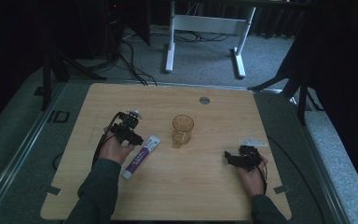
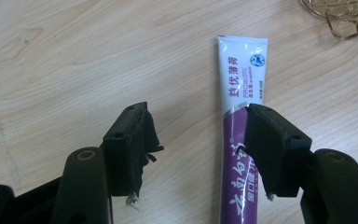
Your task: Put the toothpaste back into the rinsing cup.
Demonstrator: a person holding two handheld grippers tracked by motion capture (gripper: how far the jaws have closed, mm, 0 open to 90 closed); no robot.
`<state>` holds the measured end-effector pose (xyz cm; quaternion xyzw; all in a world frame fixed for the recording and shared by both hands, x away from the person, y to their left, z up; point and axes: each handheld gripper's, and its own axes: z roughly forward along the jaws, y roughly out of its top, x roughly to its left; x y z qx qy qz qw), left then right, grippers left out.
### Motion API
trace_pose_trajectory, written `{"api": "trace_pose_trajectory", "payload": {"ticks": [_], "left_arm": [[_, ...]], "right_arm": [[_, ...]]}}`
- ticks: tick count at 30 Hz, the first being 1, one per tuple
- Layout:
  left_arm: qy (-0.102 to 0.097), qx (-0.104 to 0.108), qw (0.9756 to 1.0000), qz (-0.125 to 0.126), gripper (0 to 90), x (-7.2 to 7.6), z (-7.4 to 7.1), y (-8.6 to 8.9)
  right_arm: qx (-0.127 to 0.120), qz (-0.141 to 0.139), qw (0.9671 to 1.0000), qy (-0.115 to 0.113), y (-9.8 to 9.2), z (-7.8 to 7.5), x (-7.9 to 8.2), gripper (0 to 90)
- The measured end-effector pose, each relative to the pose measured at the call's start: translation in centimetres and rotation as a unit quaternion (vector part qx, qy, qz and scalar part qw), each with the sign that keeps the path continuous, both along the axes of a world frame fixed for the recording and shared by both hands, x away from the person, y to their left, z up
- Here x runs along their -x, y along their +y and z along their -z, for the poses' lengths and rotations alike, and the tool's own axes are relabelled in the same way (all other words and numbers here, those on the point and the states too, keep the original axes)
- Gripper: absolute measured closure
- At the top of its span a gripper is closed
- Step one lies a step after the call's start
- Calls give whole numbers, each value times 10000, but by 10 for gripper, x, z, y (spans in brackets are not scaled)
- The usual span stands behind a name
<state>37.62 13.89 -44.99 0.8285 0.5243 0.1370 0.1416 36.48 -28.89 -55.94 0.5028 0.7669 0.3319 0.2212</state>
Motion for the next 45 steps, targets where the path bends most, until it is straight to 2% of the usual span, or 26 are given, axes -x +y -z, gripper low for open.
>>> {"api": "trace_pose_trajectory", "payload": {"ticks": [16, 25, 33, 36, 45], "left_arm": [[430, -54, 9990, 88, 431, -9, 6, -9], [705, -140, 9973, 176, 427, -13, 13, -15], [972, -262, 9945, 302, 435, -16, 18, -21], [1055, -226, 9937, 303, 454, -17, 21, -23], [1183, -382, 9918, 292, 460, -19, 28, -30]], "right_arm": [[-4, 4, 10000, 6, 0, 0, 0, 217], [-4, 4, 10000, 6, 0, 0, 0, 217], [-3, 4, 10000, 7, 0, 0, 0, 217], [-4, 4, 10000, 6, 0, 0, 0, 217], [-3, 3, 10000, 7, 0, 0, 0, 217]]}}
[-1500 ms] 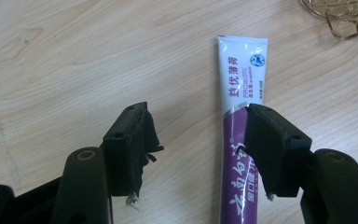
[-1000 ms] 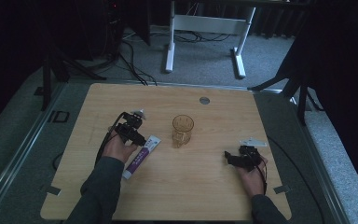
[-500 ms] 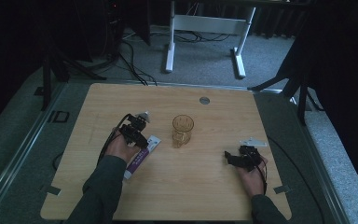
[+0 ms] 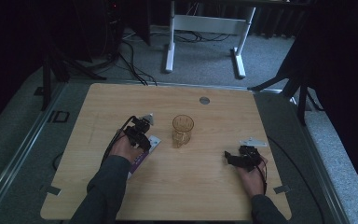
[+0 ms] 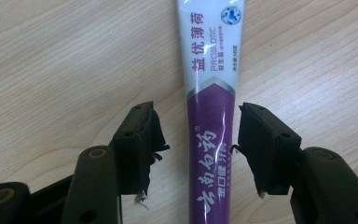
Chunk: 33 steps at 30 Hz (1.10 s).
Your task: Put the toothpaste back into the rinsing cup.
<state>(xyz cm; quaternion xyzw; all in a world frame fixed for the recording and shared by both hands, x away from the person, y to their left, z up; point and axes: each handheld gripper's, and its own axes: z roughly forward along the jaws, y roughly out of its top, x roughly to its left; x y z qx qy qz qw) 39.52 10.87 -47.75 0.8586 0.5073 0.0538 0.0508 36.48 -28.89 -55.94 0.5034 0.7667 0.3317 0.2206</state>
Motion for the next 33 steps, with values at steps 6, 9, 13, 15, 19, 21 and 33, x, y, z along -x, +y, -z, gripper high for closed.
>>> {"api": "trace_pose_trajectory", "payload": {"ticks": [6, 9, 13, 15, 19, 21, 33], "left_arm": [[67, -66, 10000, -27, 470, -1, 4, -2], [92, -65, 9999, -32, 470, -1, 6, -3], [131, -58, 9999, -45, 470, -2, 9, -3], [140, -74, 9998, -74, 469, -2, 11, -3], [185, -87, 9998, -79, 469, -2, 14, -4], [194, -71, 9997, -87, 469, -2, 16, -4], [266, -63, 9996, -113, 482, -2, 25, -5]], "right_arm": [[2, -1, 10000, 1, 0, 0, 0, 217], [2, 0, 10000, 1, 0, 0, 0, 217], [3, -1, 10000, -1, 0, 0, 0, 217], [3, -1, 10000, 0, 0, 0, 0, 217], [3, -1, 10000, -2, 0, 0, 0, 217], [3, -1, 10000, 0, 0, 0, 0, 217], [4, -2, 10000, 0, 0, 0, 0, 217]]}}
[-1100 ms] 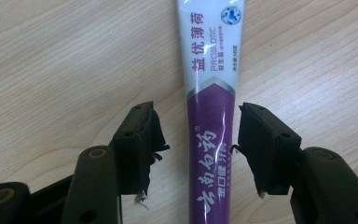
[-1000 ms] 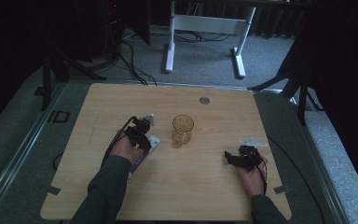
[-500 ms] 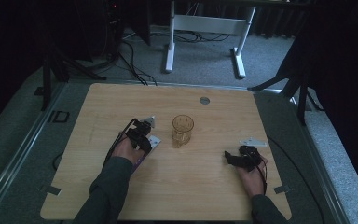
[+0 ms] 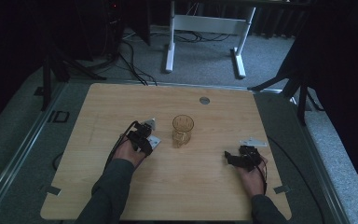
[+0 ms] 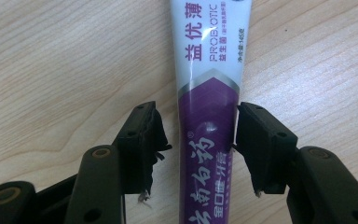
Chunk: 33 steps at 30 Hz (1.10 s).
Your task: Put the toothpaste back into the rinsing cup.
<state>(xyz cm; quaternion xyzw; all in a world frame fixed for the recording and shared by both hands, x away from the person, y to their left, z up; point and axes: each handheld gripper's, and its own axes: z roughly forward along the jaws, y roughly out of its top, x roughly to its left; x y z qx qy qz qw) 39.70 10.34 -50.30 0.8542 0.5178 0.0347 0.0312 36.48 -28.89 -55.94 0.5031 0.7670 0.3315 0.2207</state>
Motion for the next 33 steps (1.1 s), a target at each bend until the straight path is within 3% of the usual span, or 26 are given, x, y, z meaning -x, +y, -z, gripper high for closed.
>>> {"api": "trace_pose_trajectory", "payload": {"ticks": [11, 21, 28, 33], "left_arm": [[130, 46, 9999, 16, 543, -1, 10, -3], [157, 90, 9998, -60, 540, -2, 15, -2], [169, 140, 9997, -81, 539, -2, 16, -1], [222, 154, 9996, -39, 589, -3, 15, 0]], "right_arm": [[0, 0, 10000, 0, 0, 0, 0, 217], [2, -1, 10000, -2, 0, 0, 0, 217], [1, -1, 10000, -1, 0, 0, 0, 217], [1, -2, 10000, -1, 0, 0, 0, 217]]}}
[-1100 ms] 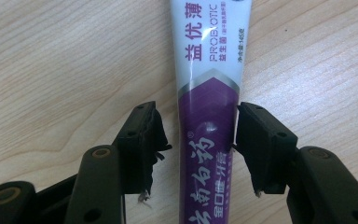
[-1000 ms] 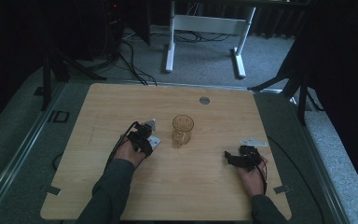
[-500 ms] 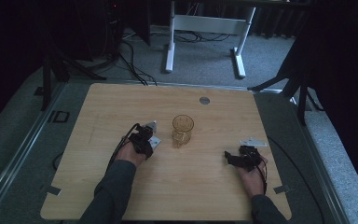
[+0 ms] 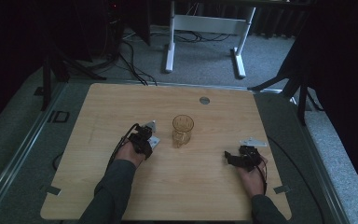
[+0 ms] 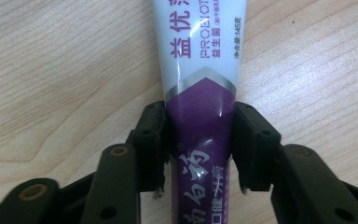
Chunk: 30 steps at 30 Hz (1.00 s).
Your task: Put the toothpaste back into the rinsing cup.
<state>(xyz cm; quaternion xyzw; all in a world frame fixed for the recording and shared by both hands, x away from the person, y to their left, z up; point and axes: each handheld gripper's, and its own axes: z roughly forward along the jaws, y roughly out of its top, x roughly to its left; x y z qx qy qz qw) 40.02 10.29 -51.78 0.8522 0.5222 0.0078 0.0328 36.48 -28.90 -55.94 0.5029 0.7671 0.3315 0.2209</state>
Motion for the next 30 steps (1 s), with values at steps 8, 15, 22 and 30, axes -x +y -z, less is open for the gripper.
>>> {"api": "trace_pose_trajectory", "payload": {"ticks": [8, 15, 22, 30], "left_arm": [[74, -26, 9999, 118, 693, 1, -5, 1], [105, 28, 9998, 140, 722, 3, -7, 9], [44, 178, 9997, 138, 730, 3, -16, 14], [-172, 314, 9993, 102, 732, 3, -26, 18]], "right_arm": [[-2, 1, 10000, 0, 0, 0, 0, 217], [-2, 1, 10000, 0, 0, 0, 0, 217], [-3, 2, 10000, 1, 0, 0, 0, 217], [-2, 1, 10000, 0, 0, 0, 0, 217]]}}
